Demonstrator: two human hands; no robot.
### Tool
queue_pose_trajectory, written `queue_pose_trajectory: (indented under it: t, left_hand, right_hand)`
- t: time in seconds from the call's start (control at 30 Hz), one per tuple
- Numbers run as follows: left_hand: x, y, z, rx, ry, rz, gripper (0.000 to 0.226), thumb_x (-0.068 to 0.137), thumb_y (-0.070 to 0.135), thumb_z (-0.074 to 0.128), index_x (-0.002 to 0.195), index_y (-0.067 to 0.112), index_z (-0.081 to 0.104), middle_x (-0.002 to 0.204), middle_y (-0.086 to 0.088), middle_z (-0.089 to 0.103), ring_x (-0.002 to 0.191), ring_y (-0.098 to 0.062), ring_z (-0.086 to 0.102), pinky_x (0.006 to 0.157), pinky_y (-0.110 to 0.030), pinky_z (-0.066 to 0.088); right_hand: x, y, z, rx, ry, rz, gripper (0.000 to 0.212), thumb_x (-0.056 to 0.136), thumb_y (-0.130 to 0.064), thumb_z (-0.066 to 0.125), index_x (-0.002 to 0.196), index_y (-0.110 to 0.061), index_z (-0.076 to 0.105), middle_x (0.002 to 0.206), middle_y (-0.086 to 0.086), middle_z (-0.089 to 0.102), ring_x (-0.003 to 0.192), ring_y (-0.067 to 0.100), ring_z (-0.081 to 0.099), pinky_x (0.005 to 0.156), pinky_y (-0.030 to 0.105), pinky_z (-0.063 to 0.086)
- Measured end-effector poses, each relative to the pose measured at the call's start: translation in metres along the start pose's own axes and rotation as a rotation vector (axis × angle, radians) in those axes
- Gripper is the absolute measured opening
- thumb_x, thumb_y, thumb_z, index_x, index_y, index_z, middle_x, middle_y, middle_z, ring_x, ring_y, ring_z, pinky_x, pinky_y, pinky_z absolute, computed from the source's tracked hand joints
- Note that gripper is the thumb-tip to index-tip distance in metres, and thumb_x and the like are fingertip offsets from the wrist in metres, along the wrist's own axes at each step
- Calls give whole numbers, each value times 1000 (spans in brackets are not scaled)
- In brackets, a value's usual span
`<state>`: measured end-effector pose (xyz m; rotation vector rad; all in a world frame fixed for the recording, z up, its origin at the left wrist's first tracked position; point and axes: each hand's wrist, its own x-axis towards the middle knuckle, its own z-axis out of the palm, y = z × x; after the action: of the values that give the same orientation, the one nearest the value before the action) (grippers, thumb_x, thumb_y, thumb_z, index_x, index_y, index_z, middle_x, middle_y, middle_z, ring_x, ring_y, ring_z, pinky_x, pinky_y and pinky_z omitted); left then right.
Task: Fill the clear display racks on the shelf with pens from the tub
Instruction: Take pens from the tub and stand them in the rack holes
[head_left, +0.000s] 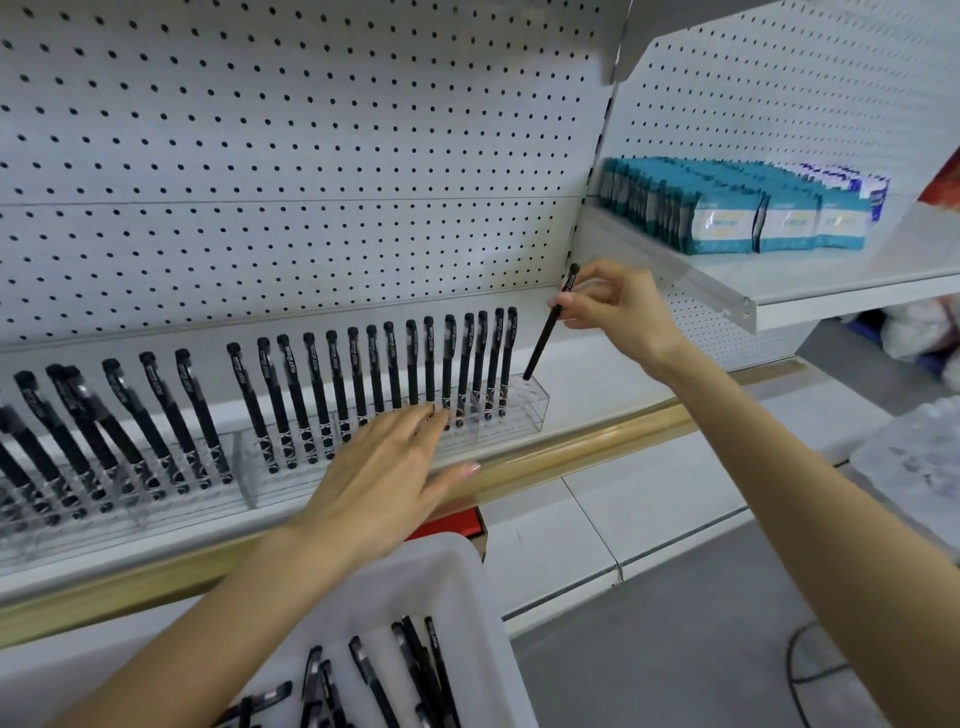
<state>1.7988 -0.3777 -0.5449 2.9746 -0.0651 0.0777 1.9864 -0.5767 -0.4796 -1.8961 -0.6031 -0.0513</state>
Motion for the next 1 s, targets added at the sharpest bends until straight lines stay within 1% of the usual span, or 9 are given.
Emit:
queue_pose_trajectory:
  t: [0.07,0.13,0.2,0.3,0.43,0.6,0.73,0.87,1.0]
  left_hand:
    - [-1,-3,4,19,-14,-2,85,82,69,5,152,22,4,160,1,8,146,-14,10,114,-30,2]
    - [-2,-6,6,35,-6,8,91,76,70,-2,152,21,3,160,2,7,146,-14,8,107,-27,-3]
    - [-1,-8,7,62,10,21,92,76,72,-6,152,20,1,160,1,7,146,-14,8,105,-27,-4]
    - [0,-8,8,82,5,24,88,80,70,1,152,20,0,160,1,5,146,-15,6,106,-27,-6]
    - [-2,-7,7,71,-44,21,87,84,71,13,152,21,-5,160,2,-2,147,-15,0,105,-26,-9]
    - [-2,-9,5,40,-79,28,88,85,72,18,152,21,-8,160,1,-7,147,-15,-5,104,-25,-13]
    - [0,-8,5,27,-84,26,88,85,72,19,152,22,-7,160,2,-6,147,-15,-4,104,-25,-12]
    - [4,-11,5,12,-88,40,86,87,71,22,152,22,-3,160,3,0,146,-14,3,114,-29,-1]
    - [5,-14,3,-3,-89,51,82,90,68,26,153,21,3,159,5,7,145,-14,9,117,-31,9]
  right_hand:
    - [3,4,4,-12,-9,-4,11,87,-8,67,85,-12,57,89,18,71,72,12,71,75,30,59]
    - [5,8,6,-14,-24,10,11,86,-8,67,90,-5,58,90,19,71,73,12,71,75,29,59]
    - [6,13,11,-34,-53,25,17,86,-9,68,96,1,59,91,20,71,78,18,71,77,32,59]
    - [5,22,19,-102,-129,34,11,84,-10,70,87,-9,59,88,18,72,78,22,70,78,37,59]
    - [5,27,26,-140,-188,54,14,84,-11,71,83,-17,58,84,18,72,82,30,70,79,39,58]
    - [9,28,23,-127,-196,68,12,86,-9,68,86,-17,58,89,21,71,73,15,71,76,32,58]
    - [9,30,23,-152,-209,68,13,86,-8,68,85,-18,61,83,16,71,70,10,70,75,30,58]
    - [10,35,26,-186,-221,71,11,87,-10,68,85,-20,64,79,10,72,78,19,69,78,32,58]
    - [10,36,26,-210,-211,93,7,86,-12,69,93,-13,67,81,11,72,84,26,69,79,33,57]
